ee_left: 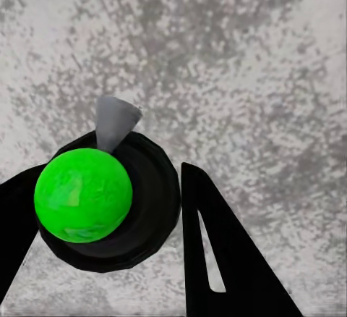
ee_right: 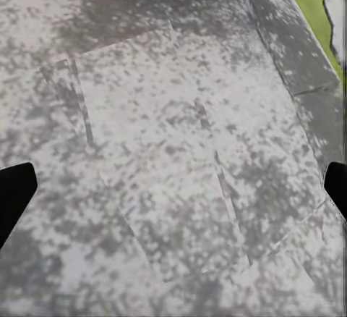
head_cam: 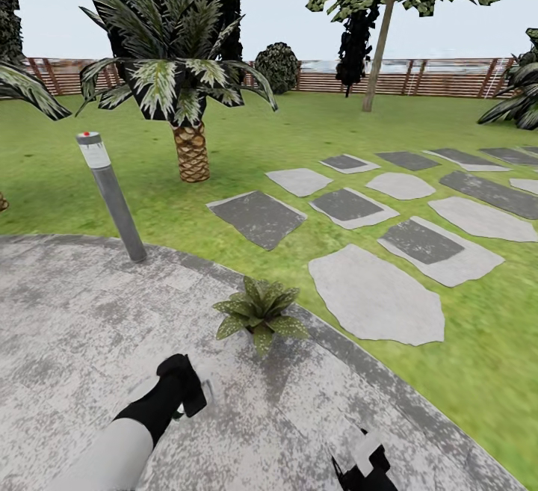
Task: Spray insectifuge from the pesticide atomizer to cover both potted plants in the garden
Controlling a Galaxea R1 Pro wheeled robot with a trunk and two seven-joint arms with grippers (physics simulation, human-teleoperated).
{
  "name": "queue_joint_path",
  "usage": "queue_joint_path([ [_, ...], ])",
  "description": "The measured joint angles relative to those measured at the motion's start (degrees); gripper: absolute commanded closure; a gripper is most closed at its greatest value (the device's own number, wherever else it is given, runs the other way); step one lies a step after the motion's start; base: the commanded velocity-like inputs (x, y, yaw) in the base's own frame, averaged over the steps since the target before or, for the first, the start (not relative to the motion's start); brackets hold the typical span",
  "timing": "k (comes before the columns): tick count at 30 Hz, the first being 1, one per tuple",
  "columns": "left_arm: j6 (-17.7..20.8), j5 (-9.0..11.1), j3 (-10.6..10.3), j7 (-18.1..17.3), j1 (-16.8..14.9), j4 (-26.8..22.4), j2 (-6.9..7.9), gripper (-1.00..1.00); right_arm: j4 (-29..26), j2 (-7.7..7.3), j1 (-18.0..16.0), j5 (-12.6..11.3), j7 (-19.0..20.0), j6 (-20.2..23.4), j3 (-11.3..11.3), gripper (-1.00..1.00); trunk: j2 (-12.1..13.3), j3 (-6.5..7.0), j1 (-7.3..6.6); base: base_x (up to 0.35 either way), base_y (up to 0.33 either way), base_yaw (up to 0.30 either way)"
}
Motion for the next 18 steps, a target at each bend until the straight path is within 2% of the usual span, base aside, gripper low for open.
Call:
queue_joint_path([
  [2,-0.3,-0.6,-0.6,-0.1,-0.4,0.2,-0.04,1.0,-0.6,-0.02,-0.6,0.1,0.0,0.1,0.2,-1.0,0.0,0.0,0.0,0.0,0.0,0.0],
  [10,-2.8,-1.0,-3.2,-2.6,-2.1,1.6,-0.14,1.0,-3.2,0.8,-3.2,0.0,2.4,1.4,0.3,-1.0,0.0,0.0,0.0,0.0,0.0,0.0],
  [11,-7.6,-0.8,-7.2,-4.9,-2.5,1.6,-0.2,1.0,-5.0,0.81,-6.7,-0.2,19.0,4.3,0.3,-1.0,0.0,-0.01,0.0,0.0,0.0,0.0],
  [12,-8.2,-1.1,-7.4,-5.2,-2.6,1.7,-0.31,1.0,-5.5,0.83,-13.7,-0.6,37.2,5.3,0.2,-1.0,0.0,0.01,0.0,0.0,0.0,0.0],
  [13,-8.5,-1.1,-7.4,-5.3,-2.7,1.7,-0.44,1.0,-6.3,0.85,-15.0,-0.6,45.1,5.9,0.2,-1.0,0.0,0.01,0.0,0.0,0.0,0.0],
  [15,-8.7,-1.1,-7.4,-5.5,-2.7,1.7,-0.57,1.0,-8.2,0.85,-14.3,-0.5,47.2,6.3,0.2,-1.0,0.0,0.0,0.0,0.0,0.0,0.0],
  [18,-8.9,-1.1,-7.5,-5.6,-2.8,1.7,-0.91,1.0,-10.6,0.86,-14.6,-0.6,53.4,6.5,0.2,-1.0,0.0,0.0,0.0,0.0,0.0,0.0],
])
